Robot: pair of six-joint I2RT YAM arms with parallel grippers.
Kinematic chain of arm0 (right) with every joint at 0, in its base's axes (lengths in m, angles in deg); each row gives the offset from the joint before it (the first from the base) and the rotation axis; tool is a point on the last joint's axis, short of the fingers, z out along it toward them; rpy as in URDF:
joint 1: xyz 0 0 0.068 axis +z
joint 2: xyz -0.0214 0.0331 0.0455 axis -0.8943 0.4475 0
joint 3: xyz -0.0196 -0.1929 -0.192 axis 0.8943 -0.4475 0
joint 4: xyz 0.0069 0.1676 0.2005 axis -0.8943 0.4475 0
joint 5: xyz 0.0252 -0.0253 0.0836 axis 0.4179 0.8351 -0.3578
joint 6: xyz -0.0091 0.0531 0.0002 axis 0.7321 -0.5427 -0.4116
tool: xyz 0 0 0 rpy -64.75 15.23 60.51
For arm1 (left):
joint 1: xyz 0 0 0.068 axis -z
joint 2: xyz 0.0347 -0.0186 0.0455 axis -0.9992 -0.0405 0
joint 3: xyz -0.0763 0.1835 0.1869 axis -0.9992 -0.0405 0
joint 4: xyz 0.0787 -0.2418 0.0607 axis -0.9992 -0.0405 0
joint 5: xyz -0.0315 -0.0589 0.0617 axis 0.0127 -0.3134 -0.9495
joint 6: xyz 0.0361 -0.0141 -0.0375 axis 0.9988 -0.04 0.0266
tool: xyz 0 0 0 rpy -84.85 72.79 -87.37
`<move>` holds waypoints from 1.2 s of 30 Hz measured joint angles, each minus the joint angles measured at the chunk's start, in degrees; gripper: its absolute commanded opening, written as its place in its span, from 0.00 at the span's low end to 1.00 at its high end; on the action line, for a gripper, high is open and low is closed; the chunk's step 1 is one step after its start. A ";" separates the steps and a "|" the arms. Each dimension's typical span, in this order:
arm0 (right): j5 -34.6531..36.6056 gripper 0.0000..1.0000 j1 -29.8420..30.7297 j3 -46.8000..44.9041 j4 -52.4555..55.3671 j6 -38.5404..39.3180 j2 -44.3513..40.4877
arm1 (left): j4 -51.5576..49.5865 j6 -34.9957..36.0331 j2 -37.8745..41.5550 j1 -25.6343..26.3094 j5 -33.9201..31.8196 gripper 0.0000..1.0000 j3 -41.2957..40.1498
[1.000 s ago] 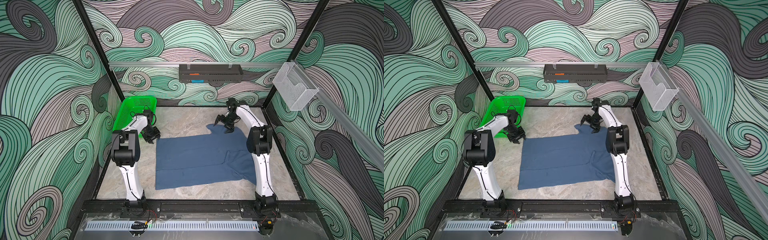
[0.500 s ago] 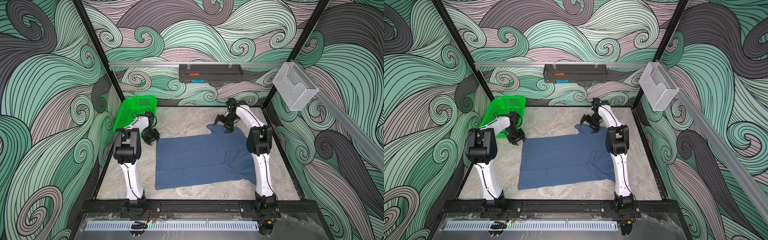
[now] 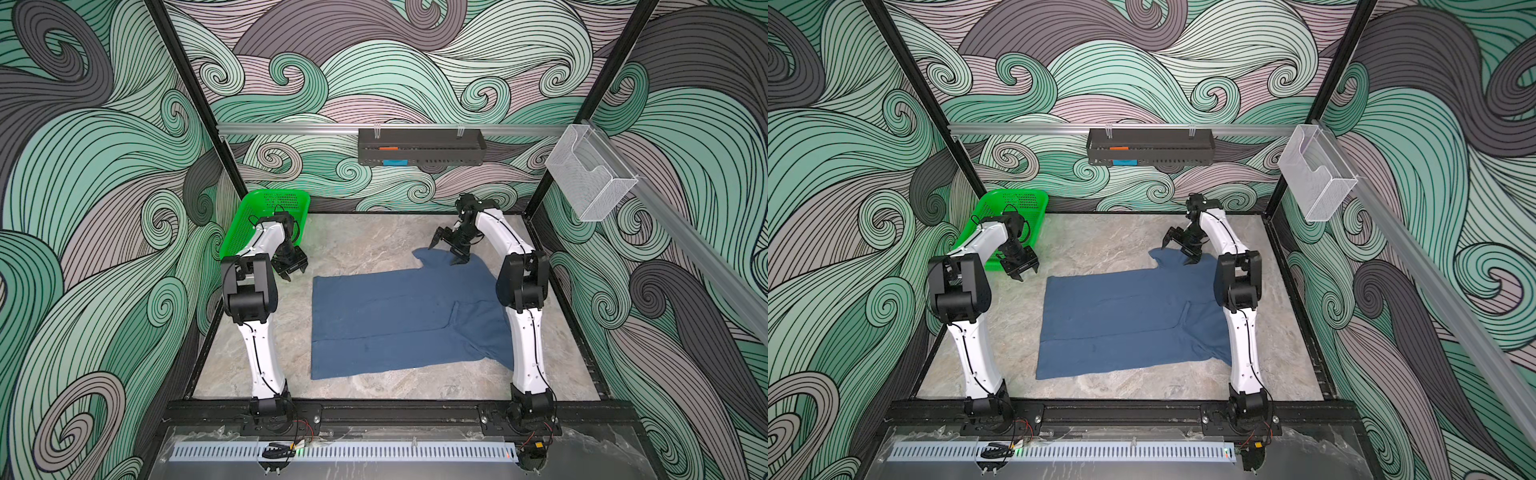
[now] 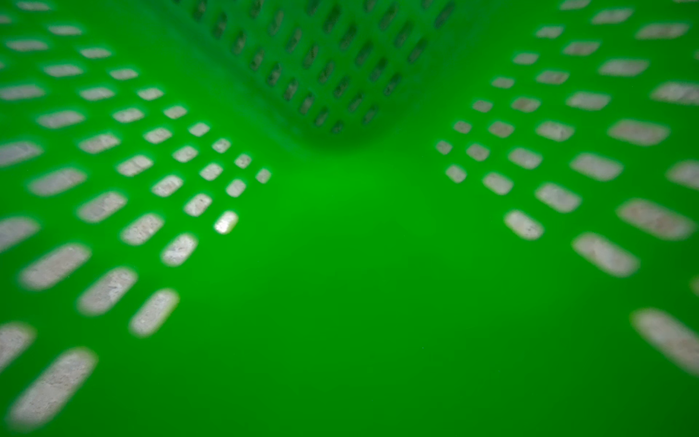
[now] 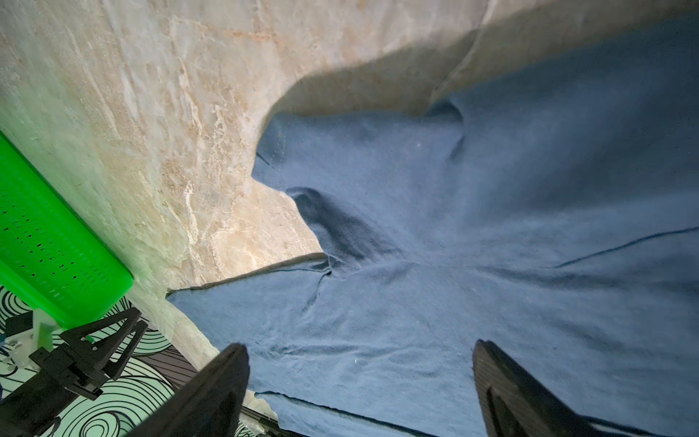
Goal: Fold and stack t-shirts
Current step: Move the bin to the corner of the board, then fold the T-shirt.
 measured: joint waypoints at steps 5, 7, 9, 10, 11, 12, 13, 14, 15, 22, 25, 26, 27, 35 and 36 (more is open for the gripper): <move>0.00 0.95 -0.09 -0.74 0.02 0.00 -0.74 | 1.29 1.01 0.26 0.11 1.92 0.73 -1.27; 0.00 0.95 -0.09 -0.74 0.02 0.00 -0.79 | 2.75 1.62 1.03 0.55 2.16 0.79 -3.43; 0.00 0.95 -0.09 -0.76 0.02 0.00 -0.79 | 3.85 2.32 2.43 0.92 1.99 0.82 -5.60; 0.00 0.95 -0.09 -0.79 0.02 0.00 -0.79 | 4.44 2.64 3.45 1.11 1.92 0.83 -6.88; -0.02 0.95 -0.09 -0.90 -0.02 0.00 -0.83 | 4.90 2.84 4.59 1.29 1.73 0.83 -8.22; -0.02 0.95 -0.09 -1.16 -0.04 0.00 -0.90 | 5.25 3.08 5.97 1.55 1.29 0.83 -9.70; -0.02 0.95 -0.09 -1.44 -0.07 0.00 -0.98 | 5.55 3.34 7.13 1.79 1.07 0.83 -10.86; -0.04 0.95 -0.09 -1.70 -0.02 0.00 -1.05 | 6.05 3.61 8.55 2.05 0.76 0.83 -12.28; -0.04 0.95 -0.09 -1.99 -0.07 0.00 -1.09 | 6.45 3.76 9.99 2.32 0.48 0.83 -13.73; -0.09 0.95 -0.09 -2.62 -0.07 -0.02 -1.20 | 9.29 4.09 13.60 4.22 -0.81 0.78 -19.69; -0.17 0.95 -0.09 -2.64 -0.07 -0.02 -1.20 | 11.43 4.04 13.70 5.51 -2.73 0.72 -20.98; -0.22 0.95 -0.09 -2.62 -0.07 -0.02 -1.20 | 12.04 4.13 13.70 6.10 -3.67 0.71 -21.00; -0.24 0.95 -0.09 -2.64 -0.09 -0.02 -1.20 | 12.83 4.31 13.70 6.84 -4.50 0.70 -20.98; -0.55 0.95 -0.59 -4.22 -0.26 0.02 -1.53 | 16.61 4.92 12.17 10.58 -9.11 0.68 -19.78; -0.57 0.95 -0.74 -4.48 -0.26 0.02 -1.53 | 16.81 4.92 12.13 10.67 -9.44 0.68 -19.78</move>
